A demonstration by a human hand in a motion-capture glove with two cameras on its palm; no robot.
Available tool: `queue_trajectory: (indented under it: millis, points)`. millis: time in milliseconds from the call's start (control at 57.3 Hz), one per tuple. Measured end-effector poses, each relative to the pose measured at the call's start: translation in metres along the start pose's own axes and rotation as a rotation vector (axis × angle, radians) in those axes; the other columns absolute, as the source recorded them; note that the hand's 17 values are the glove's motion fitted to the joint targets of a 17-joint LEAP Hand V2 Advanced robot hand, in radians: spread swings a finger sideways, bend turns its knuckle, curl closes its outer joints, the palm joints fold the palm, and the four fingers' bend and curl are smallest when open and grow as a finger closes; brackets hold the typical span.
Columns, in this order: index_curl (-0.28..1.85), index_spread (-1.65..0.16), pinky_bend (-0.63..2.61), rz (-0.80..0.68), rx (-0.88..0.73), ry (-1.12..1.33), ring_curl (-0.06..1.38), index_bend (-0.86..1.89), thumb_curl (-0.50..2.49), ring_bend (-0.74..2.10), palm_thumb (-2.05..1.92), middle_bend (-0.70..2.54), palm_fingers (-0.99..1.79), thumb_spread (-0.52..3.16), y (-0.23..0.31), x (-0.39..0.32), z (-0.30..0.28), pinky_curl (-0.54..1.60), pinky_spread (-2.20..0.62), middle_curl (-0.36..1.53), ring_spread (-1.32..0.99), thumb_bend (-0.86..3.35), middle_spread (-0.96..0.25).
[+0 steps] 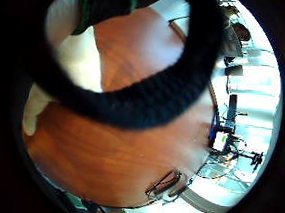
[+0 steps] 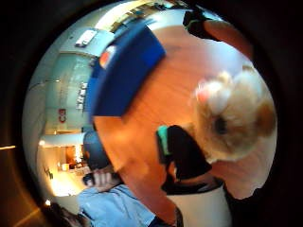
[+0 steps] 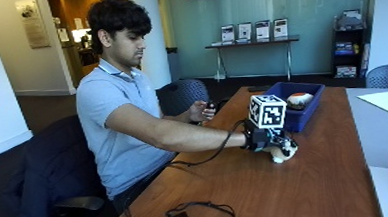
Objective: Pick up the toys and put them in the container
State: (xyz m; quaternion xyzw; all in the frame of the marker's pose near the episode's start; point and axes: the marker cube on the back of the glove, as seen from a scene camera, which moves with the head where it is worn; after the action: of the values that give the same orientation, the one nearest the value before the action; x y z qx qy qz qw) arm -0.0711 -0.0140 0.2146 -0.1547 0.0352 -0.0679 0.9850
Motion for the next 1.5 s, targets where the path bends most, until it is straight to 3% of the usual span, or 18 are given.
queue_trajectory:
  millis: [87,157,314,524,925,1222,1274,1379,1449,1501]
  points:
    - [0.41,-0.36,0.78,-0.03,0.153,0.002,0.22,0.27,0.23,0.15,0.01,0.27,0.35,1.41,-0.009,0.0,0.013,0.34,-0.04,0.35,-0.1,0.0,-0.08]
    - [0.4,-0.34,0.78,-0.038,0.242,-0.036,0.25,0.32,0.25,0.34,0.08,0.45,0.95,1.51,-0.01,0.005,0.01,0.32,-0.15,0.41,-0.16,0.05,-0.1]
    - [0.52,-0.26,0.88,-0.043,0.309,-0.119,0.43,0.36,0.3,0.7,0.25,0.72,1.15,1.62,-0.014,0.004,0.004,0.44,-0.29,0.56,-0.25,0.16,-0.09]
    - [0.64,-0.2,0.99,-0.039,0.382,-0.18,0.59,0.48,0.36,0.95,0.35,0.91,1.01,1.6,-0.021,-0.006,-0.04,0.57,-0.41,0.68,-0.31,0.24,-0.08]
    - [0.83,-0.15,1.11,-0.177,0.608,-0.245,0.76,0.67,0.39,1.14,0.31,1.13,0.8,1.59,-0.065,-0.107,-0.213,0.78,-0.51,0.79,-0.33,0.24,-0.07]
    - [0.9,-0.14,1.15,-0.246,0.56,-0.201,0.82,0.75,0.39,1.2,0.25,1.21,0.71,1.58,-0.087,-0.192,-0.224,0.88,-0.52,0.81,-0.32,0.23,-0.07]
    - [0.91,-0.15,1.15,-0.245,0.512,-0.193,0.81,0.75,0.38,1.17,0.2,1.2,0.65,1.58,-0.09,-0.198,-0.216,0.89,-0.51,0.81,-0.31,0.2,-0.07]
    - [0.87,-0.2,1.16,-0.249,0.461,-0.181,0.79,0.63,0.32,1.01,-0.01,1.0,0.25,1.49,-0.09,-0.2,-0.205,0.85,-0.44,0.74,-0.27,0.07,-0.08]
    - [0.81,-0.25,1.12,-0.255,0.434,-0.184,0.71,0.54,0.3,0.77,-0.08,0.78,-0.21,1.39,-0.087,-0.193,-0.199,0.8,-0.34,0.65,-0.24,-0.02,-0.08]
    - [0.74,-0.28,1.04,-0.254,0.419,-0.192,0.64,0.49,0.29,0.62,-0.08,0.68,-0.23,1.35,-0.083,-0.186,-0.196,0.74,-0.26,0.6,-0.23,-0.05,-0.08]
